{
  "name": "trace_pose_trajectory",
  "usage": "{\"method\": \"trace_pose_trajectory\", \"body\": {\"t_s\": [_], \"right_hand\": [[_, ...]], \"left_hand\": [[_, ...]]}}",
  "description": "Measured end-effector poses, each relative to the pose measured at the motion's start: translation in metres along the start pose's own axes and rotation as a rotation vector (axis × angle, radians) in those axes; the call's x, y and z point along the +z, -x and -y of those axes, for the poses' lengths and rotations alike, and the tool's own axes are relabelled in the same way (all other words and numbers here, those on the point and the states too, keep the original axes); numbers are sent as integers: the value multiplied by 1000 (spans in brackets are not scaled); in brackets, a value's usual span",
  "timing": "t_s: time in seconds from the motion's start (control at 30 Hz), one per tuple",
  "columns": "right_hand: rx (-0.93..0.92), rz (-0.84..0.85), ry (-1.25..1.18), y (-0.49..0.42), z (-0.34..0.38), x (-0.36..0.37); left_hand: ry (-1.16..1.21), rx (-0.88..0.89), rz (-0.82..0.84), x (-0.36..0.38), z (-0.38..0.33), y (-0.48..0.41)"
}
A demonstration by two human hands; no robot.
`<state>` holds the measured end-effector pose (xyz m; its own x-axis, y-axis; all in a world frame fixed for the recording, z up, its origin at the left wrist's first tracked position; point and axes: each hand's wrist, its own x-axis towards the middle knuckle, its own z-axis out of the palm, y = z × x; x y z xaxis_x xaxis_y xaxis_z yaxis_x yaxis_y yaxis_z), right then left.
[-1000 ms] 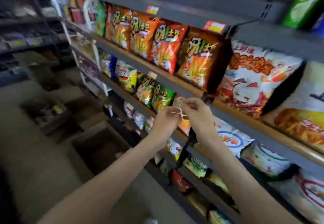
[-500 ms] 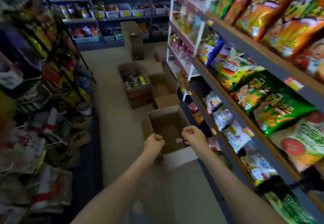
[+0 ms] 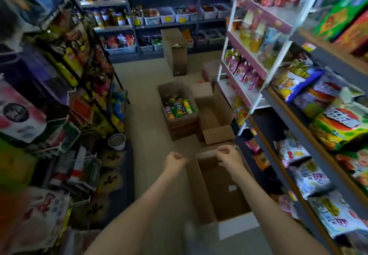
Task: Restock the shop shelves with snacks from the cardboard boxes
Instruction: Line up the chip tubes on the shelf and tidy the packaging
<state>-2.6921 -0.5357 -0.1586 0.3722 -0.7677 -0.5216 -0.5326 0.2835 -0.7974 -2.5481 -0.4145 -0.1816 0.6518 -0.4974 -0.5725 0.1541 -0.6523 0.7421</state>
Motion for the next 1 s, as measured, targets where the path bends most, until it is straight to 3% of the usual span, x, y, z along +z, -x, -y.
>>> {"method": "trace_pose_trajectory", "body": {"t_s": [0.37,0.6,1.0], "right_hand": [[102,1,25,-255,102,40],[86,50,31,-368,169,58],[312,-43,71,-589,178,120]], "left_hand": [[-9,-105,-129,-56,-102,-230],[-48,-168,-151,-74,-162,-346],[-45,-289,-55,-40,-203,-605]]}}
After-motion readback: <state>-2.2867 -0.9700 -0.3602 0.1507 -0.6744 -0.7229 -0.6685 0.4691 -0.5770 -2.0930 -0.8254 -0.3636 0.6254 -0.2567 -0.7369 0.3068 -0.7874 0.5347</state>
